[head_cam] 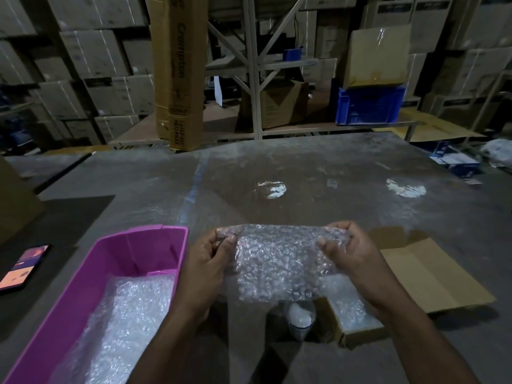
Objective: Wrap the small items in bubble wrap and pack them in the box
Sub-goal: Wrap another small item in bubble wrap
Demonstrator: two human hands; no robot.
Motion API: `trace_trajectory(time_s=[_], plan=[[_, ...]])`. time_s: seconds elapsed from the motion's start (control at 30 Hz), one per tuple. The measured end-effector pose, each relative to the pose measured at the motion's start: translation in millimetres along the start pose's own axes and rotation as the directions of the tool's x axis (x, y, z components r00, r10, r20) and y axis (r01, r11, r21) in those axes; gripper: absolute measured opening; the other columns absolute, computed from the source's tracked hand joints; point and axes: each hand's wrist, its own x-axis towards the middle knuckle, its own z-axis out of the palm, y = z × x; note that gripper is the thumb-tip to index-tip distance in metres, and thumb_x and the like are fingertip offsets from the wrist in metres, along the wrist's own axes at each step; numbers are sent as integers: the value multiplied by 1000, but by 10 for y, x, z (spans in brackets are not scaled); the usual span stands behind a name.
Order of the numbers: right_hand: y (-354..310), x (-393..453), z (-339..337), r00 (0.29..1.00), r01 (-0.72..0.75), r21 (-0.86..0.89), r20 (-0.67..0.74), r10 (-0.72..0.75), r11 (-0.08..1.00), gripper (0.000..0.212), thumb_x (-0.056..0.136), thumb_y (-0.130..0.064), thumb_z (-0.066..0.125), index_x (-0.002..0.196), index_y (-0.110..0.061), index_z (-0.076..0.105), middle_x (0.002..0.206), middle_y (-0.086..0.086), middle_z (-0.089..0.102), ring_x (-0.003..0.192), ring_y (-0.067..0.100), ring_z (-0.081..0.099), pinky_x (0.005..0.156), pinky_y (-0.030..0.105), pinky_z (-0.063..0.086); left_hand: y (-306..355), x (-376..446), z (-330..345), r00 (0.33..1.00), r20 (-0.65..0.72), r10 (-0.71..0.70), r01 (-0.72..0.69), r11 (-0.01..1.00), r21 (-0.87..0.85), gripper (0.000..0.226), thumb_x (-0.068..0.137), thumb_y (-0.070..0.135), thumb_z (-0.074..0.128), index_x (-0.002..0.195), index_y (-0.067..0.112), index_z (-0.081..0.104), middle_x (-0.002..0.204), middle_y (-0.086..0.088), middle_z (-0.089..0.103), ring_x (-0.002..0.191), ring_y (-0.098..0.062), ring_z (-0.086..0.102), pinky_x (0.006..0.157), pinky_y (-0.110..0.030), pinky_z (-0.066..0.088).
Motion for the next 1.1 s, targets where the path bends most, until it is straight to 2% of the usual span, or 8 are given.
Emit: trace_trajectory(time_s=[0.13,0.23,0.43,0.7,0.87,0.97,1.03,1.1], plan=[[167,34,-96,989,-149,55,9,149,987,65,67,-28,92,122,-15,62,117,16,71,100,37,71,76,41,57,-63,-24,-20,994,47,-101,106,989,-105,17,99,22,57,107,12,67,91,8,74,86,-4,69,74,-16,52],[186,54,-97,983,-158,54,-81,162,986,67,64,-31,92,122,-15,64,109,11,72,89,25,70,69,36,54,-115,-62,-60,962,200,-186,214,969,-126,45,85,12,73,127,10,59,121,-7,73,112,-23,70,93,-39,57],[131,80,-71,993,-94,152,-51,103,984,12,88,-3,69,98,-8,72,79,6,72,69,13,64,60,25,53,-145,-18,-60,983,115,-146,161,977,-142,34,84,2,72,117,5,67,105,-12,77,93,-24,74,74,-28,61],[103,83,-130,996,-83,111,34,80,990,38,100,0,51,79,-14,80,92,2,77,71,7,64,64,17,54,-104,47,-98,962,146,-230,270,874,-404,20,80,1,59,65,12,67,120,-13,73,111,-27,70,81,-37,62],[73,61,-149,987,-81,41,142,74,996,14,93,-15,68,101,-18,79,103,6,76,83,13,68,77,25,57,-114,74,-125,951,98,-293,303,822,-481,16,83,13,54,77,5,66,101,-14,75,100,-28,70,86,-42,56],[102,62,-138,983,-98,19,161,94,995,41,77,-47,82,106,-20,77,115,7,74,108,24,68,90,42,58,-143,76,-157,948,93,-304,311,828,-466,37,83,48,72,81,11,73,101,-11,76,92,-21,72,85,-38,57],[85,70,-79,997,-59,35,56,57,998,27,75,-34,80,95,-16,78,103,4,76,95,21,69,76,35,60,-180,53,-155,970,56,-239,242,898,-366,47,58,47,94,83,13,73,102,-8,75,87,-14,71,73,-27,60],[58,77,-31,1000,-29,66,0,29,997,23,72,-17,79,95,-14,75,96,3,74,80,17,66,67,29,59,-200,32,-147,983,54,-176,184,948,-262,37,60,22,94,89,15,72,108,-7,73,91,-13,70,71,-25,60]])
